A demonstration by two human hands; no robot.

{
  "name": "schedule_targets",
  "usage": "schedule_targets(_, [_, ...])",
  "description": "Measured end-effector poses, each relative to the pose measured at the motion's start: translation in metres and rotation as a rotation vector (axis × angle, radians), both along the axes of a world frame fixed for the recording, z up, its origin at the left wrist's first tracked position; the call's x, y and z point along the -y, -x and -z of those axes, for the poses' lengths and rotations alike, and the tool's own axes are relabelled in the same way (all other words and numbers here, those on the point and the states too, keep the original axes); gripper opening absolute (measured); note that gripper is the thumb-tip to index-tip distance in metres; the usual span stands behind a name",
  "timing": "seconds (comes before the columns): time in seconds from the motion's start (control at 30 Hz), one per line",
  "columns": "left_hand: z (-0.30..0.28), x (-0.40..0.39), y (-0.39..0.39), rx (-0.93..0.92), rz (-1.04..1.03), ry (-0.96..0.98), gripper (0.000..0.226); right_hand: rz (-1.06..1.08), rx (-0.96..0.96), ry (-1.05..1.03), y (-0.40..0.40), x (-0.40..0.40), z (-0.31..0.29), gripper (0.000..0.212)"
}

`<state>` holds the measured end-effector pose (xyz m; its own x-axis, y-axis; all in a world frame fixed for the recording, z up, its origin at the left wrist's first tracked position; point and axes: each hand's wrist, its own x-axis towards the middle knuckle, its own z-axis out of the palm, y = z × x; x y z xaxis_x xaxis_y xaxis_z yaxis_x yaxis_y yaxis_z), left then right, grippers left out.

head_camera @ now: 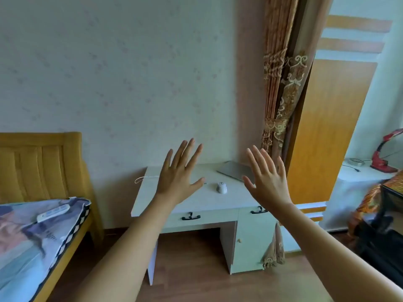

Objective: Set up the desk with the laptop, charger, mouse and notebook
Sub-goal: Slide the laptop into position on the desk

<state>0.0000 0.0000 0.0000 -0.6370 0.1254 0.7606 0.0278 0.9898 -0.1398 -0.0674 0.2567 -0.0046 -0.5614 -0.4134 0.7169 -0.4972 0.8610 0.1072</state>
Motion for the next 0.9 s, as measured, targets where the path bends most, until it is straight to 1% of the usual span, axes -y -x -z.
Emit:
schedule_targets(0.17, [0.048,-0.022,0.095,0.112,0.073,0.009,0.077,0.019,0.032,0.042,0.074,-0.015,0.044,0.064])
schedule_targets(0.33, [0.089,-0.025,0.206,0.206,0.123,-0.030,0.074,0.024,0.155,0.084,0.168,-0.014,0.083,0.059])
schedule_targets(0.5, [0.115,-0.015,0.301,0.341,0.131,-0.064,0.072,0.016,0.265,0.057,0.256,-0.005,0.112,0.055])
schedule_targets(0.73, [0.143,0.011,0.431,0.485,0.106,-0.154,0.075,0.037,0.463,0.152,0.374,0.016,0.152,0.055])
schedule_targets(0.9, [0.178,0.038,0.549,0.574,0.125,-0.204,0.086,0.135,0.603,0.228,0.474,0.046,0.190,0.057])
